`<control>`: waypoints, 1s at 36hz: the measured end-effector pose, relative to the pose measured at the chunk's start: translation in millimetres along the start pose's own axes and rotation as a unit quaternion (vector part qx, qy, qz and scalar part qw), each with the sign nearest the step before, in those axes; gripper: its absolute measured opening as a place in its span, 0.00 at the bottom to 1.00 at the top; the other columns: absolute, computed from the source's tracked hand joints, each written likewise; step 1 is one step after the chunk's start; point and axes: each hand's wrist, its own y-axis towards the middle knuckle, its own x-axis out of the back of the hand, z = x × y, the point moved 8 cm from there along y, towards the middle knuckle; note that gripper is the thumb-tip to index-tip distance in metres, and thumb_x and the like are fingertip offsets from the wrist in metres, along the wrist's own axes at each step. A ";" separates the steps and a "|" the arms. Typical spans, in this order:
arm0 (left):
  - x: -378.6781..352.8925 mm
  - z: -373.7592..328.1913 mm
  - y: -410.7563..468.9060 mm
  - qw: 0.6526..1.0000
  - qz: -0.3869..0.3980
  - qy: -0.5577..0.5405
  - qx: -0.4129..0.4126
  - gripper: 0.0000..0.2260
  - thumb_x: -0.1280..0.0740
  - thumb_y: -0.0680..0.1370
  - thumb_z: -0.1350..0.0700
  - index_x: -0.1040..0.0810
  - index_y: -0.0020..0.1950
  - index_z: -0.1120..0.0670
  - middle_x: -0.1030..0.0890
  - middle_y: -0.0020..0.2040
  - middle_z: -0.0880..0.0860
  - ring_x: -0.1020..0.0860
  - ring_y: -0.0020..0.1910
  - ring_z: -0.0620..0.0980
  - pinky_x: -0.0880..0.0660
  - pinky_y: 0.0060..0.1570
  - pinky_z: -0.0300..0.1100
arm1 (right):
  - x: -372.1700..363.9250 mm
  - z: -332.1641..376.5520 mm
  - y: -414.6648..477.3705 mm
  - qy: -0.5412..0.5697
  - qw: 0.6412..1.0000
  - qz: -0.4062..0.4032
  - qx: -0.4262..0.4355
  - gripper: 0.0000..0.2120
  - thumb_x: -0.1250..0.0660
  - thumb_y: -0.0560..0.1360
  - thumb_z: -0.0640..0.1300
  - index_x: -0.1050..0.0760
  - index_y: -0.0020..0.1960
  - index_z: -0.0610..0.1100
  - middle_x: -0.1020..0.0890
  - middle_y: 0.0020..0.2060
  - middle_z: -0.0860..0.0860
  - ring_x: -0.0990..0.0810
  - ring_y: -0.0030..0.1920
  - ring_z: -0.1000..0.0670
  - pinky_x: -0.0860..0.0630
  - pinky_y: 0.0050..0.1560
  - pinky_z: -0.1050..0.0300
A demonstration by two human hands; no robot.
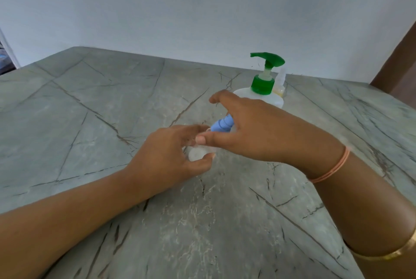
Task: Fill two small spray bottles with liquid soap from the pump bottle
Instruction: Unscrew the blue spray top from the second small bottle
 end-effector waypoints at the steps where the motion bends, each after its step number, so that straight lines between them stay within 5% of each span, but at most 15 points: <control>1: 0.3 -0.4 0.0 1.000 -0.004 0.006 0.000 0.20 0.35 0.66 0.39 0.24 0.56 0.40 0.20 0.43 0.35 0.21 0.45 0.36 0.23 0.46 0.34 | -0.1 -2.3 0.7 -0.016 1.000 -0.015 -0.014 0.29 0.40 0.71 0.65 0.38 0.66 0.52 0.20 0.53 0.57 0.22 0.47 0.56 0.28 0.42 0.64; 6: 0.8 -1.9 1.0 0.999 -0.013 0.043 -0.006 0.24 0.36 0.65 0.38 0.21 0.57 0.46 0.27 0.41 0.33 0.29 0.39 0.27 0.33 0.42 0.23 | 4.5 -3.0 2.4 -0.049 0.997 -0.050 -0.028 0.18 0.43 0.74 0.64 0.29 0.45 0.49 0.24 0.36 0.53 0.27 0.35 0.56 0.31 0.35 0.63; 14: -0.5 3.0 2.9 1.000 0.003 0.017 0.021 0.24 0.35 0.64 0.39 0.24 0.59 0.42 0.29 0.42 0.27 0.26 0.41 0.26 0.33 0.41 0.20 | 13.6 -1.3 -2.6 -0.017 0.998 -0.064 0.022 0.03 0.36 0.76 0.50 0.28 0.47 0.52 0.24 0.38 0.57 0.27 0.36 0.58 0.33 0.35 0.67; 18: 0.8 9.0 3.6 0.999 0.005 0.009 0.040 0.24 0.33 0.66 0.39 0.24 0.60 0.43 0.25 0.43 0.30 0.26 0.42 0.26 0.32 0.41 0.21 | 30.6 -5.6 -11.8 0.005 0.996 -0.089 0.010 0.04 0.36 0.76 0.49 0.29 0.49 0.54 0.26 0.38 0.60 0.25 0.38 0.60 0.34 0.32 0.72; 21: 2.3 13.3 3.0 0.998 -0.008 -0.013 0.058 0.18 0.29 0.69 0.44 0.23 0.57 0.43 0.21 0.45 0.35 0.24 0.44 0.30 0.31 0.40 0.21 | 37.0 -14.8 -17.5 0.006 0.995 -0.097 -0.013 0.03 0.35 0.75 0.49 0.29 0.48 0.54 0.22 0.43 0.55 0.22 0.43 0.53 0.29 0.37 0.66; 27: 4.6 24.4 3.3 0.994 -0.029 -0.045 0.094 0.11 0.33 0.70 0.44 0.22 0.51 0.44 0.19 0.43 0.39 0.22 0.43 0.34 0.29 0.41 0.29 | 32.3 -44.4 -28.0 0.001 0.995 -0.057 -0.087 0.06 0.33 0.73 0.50 0.28 0.47 0.51 0.22 0.41 0.54 0.22 0.38 0.55 0.24 0.42 0.59; 30: 7.3 28.8 4.2 0.991 -0.047 -0.059 0.107 0.11 0.34 0.70 0.45 0.22 0.50 0.45 0.19 0.41 0.40 0.22 0.41 0.32 0.30 0.35 0.23 | 22.2 -57.0 -32.5 0.005 0.992 -0.021 -0.121 0.08 0.31 0.72 0.50 0.29 0.48 0.51 0.23 0.41 0.54 0.22 0.35 0.55 0.22 0.40 0.58; 36: 6.3 25.3 4.3 0.993 -0.049 -0.068 0.087 0.06 0.30 0.72 0.49 0.24 0.47 0.41 0.20 0.41 0.38 0.23 0.43 0.30 0.31 0.36 0.21 | -12.1 -68.0 -29.2 -0.040 0.991 0.016 -0.128 0.13 0.28 0.69 0.52 0.29 0.49 0.50 0.24 0.44 0.55 0.26 0.40 0.56 0.29 0.39 0.63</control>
